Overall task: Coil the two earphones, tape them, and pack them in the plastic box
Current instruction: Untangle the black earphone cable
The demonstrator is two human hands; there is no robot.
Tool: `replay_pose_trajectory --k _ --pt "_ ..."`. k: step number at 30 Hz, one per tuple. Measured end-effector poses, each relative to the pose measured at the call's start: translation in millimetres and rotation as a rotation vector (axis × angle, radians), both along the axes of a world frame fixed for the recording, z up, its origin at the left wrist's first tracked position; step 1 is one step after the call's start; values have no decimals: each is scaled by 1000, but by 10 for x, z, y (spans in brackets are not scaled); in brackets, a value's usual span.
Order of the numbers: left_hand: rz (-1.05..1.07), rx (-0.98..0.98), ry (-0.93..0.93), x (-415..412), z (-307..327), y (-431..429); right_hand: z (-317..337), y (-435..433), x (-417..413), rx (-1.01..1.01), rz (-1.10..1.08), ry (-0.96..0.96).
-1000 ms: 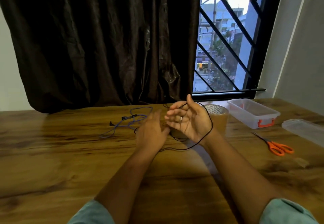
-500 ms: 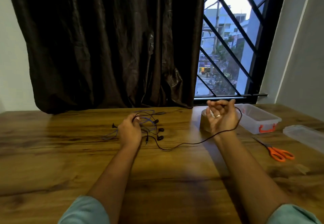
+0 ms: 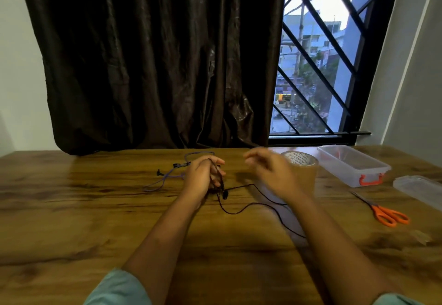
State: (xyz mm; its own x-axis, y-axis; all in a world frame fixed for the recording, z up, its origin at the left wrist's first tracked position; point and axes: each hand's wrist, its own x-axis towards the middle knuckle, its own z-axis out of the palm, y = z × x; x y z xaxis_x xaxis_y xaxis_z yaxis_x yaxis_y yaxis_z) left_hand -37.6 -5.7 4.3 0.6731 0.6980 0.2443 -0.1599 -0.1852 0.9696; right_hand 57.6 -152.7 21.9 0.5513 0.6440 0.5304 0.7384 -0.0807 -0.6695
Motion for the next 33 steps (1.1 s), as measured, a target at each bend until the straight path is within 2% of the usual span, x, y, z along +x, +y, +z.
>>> replay_pose_trajectory --k 2,4,7,11,14,16,19,23,25,26,28,29,30,31,33 --pt "1 6 -44 26 15 -30 -124 136 -140 -275 154 35" --pt "38 -1 -69 47 11 -8 -247 226 -216 -377 175 25" --pt "27 -65 -82 37 9 36 -324 236 -151 -263 143 54" --pt "117 -150 -139 -26 17 88 -295 189 -35 -31 168 260" --pt "212 -211 -171 -29 -26 170 -260 183 15 -7 133 169" --pt "266 -280 -207 -33 -25 225 -230 176 73 87 71 128" --pt "349 -416 -255 -97 18 306 -185 116 163 296 -80 188" --pt "460 -461 -210 -190 -12 411 -173 35 247 431 -188 276" --pt "484 -392 -130 -187 -28 423 -162 39 241 476 -163 329" --pt "506 -282 -48 -181 -29 408 -149 51 224 492 -138 347" --pt "598 85 213 -180 7 298 -120 81 164 506 -69 375" --pt "631 276 278 -172 33 212 -117 101 137 494 -39 361" --pt "613 414 257 -154 58 133 -125 124 114 468 -17 331" --pt "531 473 176 -132 91 45 -139 145 93 437 7 298" --pt "261 464 -2 -74 121 -132 -160 187 51 403 50 259"
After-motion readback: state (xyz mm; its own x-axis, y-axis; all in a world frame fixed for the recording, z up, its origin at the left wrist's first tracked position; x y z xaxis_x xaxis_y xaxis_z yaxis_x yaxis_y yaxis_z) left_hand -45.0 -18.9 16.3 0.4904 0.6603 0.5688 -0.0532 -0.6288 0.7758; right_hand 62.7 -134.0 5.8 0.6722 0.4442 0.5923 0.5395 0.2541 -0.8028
